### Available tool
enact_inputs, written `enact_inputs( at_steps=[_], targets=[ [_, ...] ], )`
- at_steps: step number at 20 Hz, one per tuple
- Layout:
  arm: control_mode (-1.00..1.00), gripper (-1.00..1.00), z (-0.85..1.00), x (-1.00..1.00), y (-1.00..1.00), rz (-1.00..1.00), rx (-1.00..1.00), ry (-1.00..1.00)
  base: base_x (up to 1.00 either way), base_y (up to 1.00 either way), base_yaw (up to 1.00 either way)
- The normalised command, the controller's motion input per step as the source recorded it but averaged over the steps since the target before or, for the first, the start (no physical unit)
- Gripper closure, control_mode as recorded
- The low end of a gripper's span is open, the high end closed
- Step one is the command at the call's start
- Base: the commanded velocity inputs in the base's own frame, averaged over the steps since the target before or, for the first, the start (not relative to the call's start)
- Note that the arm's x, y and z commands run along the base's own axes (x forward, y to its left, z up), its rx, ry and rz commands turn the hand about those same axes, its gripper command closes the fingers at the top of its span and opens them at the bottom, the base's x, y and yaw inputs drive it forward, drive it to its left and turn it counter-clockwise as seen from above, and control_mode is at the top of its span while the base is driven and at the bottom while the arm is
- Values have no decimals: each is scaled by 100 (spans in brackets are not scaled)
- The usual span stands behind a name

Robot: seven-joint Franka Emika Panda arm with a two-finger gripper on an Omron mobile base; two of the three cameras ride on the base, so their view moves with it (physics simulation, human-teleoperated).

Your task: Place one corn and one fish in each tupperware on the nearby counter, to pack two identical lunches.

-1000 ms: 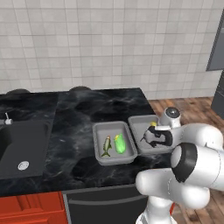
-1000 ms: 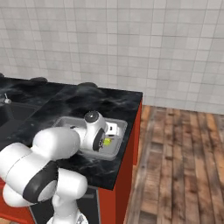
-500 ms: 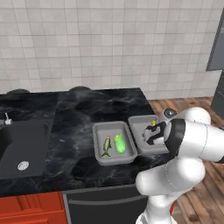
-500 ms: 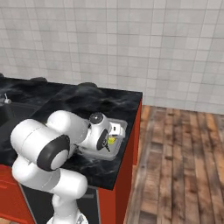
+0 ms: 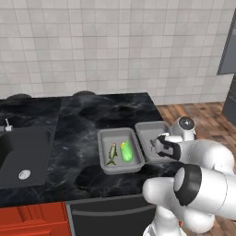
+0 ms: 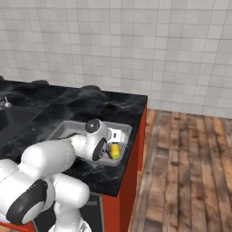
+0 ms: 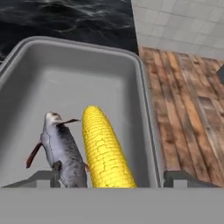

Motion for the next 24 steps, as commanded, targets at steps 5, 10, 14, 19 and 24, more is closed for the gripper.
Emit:
enact_inputs(
  at_steps=[5, 10, 14, 19, 24],
  targets=[
    [-100, -100, 100, -49, -4, -6, 0, -9, 0, 0, 0],
    [-100, -100, 100, -93, -12, -3, 0, -20, 0, 0, 0],
    [-100, -100, 100, -99, 3, 0, -2, -25, 0, 0, 0],
    [-100, -100, 100, -73, 45, 0, -20, -22, 0, 0, 0],
    [-100, -100, 67, -17, 83, -2, -32, -5, 0, 0, 0]
  ],
)
